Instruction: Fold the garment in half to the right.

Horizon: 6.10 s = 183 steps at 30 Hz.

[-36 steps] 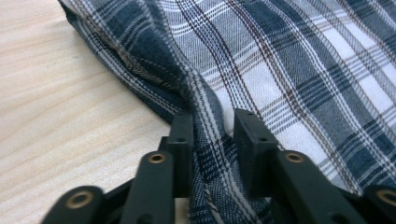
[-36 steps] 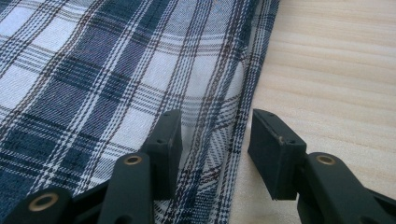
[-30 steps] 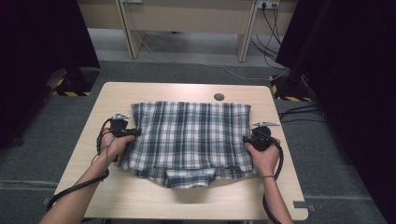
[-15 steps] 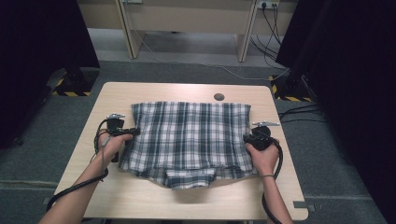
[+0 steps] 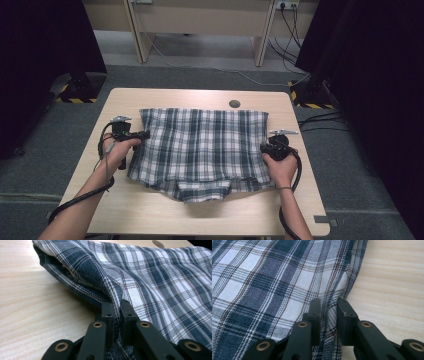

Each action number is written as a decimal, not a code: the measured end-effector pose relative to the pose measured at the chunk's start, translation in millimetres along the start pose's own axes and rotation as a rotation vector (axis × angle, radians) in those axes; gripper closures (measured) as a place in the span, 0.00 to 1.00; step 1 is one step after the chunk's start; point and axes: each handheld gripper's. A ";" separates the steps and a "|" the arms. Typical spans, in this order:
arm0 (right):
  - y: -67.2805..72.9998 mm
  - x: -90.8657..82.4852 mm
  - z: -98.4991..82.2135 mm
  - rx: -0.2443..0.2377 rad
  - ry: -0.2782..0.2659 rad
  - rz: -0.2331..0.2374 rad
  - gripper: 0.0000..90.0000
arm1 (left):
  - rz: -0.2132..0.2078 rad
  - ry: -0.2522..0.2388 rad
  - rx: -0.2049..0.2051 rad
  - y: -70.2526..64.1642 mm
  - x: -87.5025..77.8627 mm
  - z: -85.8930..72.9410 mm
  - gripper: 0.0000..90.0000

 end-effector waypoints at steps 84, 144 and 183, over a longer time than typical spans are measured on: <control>56.7 36.4 19.0 -0.015 -0.019 -0.006 0.92 | 0.035 -0.142 0.071 -17.0 -44.4 69.4 0.93; 99.1 59.8 31.0 -0.043 -0.008 0.035 0.93 | 0.062 -0.191 0.118 -33.1 -54.5 89.5 0.93; 130.7 74.8 36.0 -0.056 -0.010 0.067 0.93 | 0.059 -0.201 0.160 -55.9 -49.9 99.7 0.93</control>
Point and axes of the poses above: each handheld gripper's, and its own axes: x roughly forward along the jaws, z roughly out of its top, y roughly to its left, and after that the axes turned 8 degrees about z, right-handed
